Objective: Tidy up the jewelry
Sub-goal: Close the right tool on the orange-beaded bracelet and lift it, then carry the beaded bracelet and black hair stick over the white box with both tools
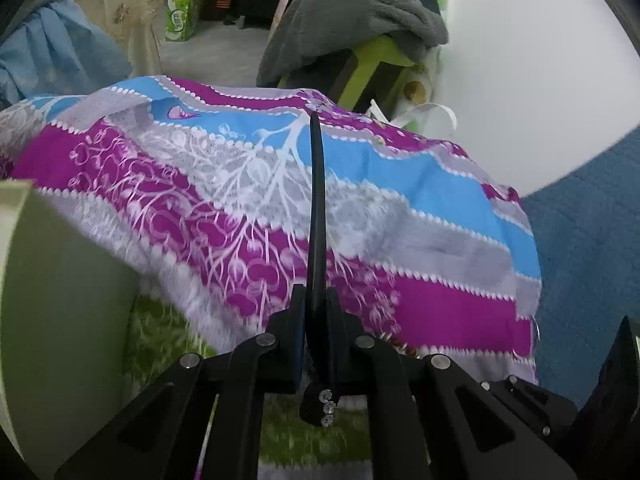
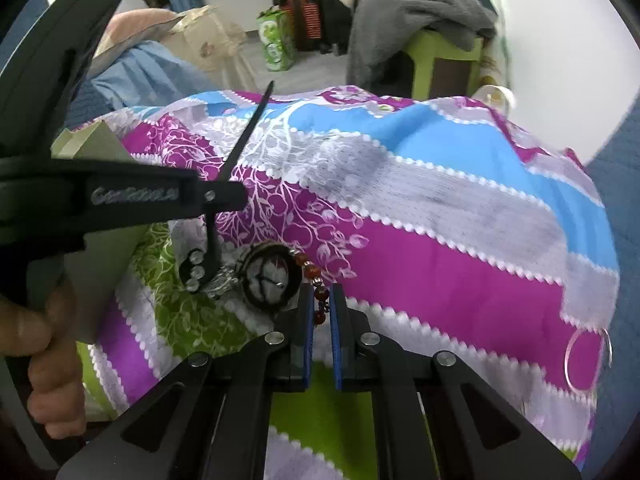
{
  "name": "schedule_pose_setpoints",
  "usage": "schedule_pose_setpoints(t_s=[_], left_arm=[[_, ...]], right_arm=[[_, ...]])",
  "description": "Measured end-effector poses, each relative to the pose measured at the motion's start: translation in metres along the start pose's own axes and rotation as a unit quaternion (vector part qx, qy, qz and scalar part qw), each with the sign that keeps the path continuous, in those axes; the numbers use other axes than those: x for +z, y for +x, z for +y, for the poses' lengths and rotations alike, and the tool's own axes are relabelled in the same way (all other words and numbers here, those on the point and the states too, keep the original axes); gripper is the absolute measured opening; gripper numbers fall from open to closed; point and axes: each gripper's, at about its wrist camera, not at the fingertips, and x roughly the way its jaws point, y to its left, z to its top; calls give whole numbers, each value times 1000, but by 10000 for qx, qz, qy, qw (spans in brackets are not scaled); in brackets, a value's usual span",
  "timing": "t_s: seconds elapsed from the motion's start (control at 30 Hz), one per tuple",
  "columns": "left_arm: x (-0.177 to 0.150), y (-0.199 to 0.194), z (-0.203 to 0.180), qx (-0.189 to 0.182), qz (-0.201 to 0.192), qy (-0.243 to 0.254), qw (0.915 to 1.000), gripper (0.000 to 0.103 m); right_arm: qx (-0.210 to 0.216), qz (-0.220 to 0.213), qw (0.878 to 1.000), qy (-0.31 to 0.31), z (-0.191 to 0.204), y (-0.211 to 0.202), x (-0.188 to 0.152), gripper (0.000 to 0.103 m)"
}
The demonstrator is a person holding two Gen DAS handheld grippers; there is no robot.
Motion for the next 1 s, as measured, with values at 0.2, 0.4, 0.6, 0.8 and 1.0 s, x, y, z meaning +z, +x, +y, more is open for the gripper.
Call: schedule_pose_setpoints(t_s=[0.2,0.4,0.6,0.8,1.0], left_arm=[[-25,-30,-1,-66,15,105,9999,7],[-50,-61,3,-150,37,260,9995,7],[-71,-93,6,-226,58,398,9989,7],[-66,-126,7,-366,-70,569,9977,7],[-49,-170,3,-306,-294,896,9951,7]], right_arm=[[-129,-16,9993,356,0,-23,-17,6],[-277,-155,9975,637,3,-53,-34,6],[-375,-351,9956,785,8,-81,-40,6],[-372,-518,9941,882,17,-110,-27,6],[-320,-918,9911,908,38,-146,2,6]])
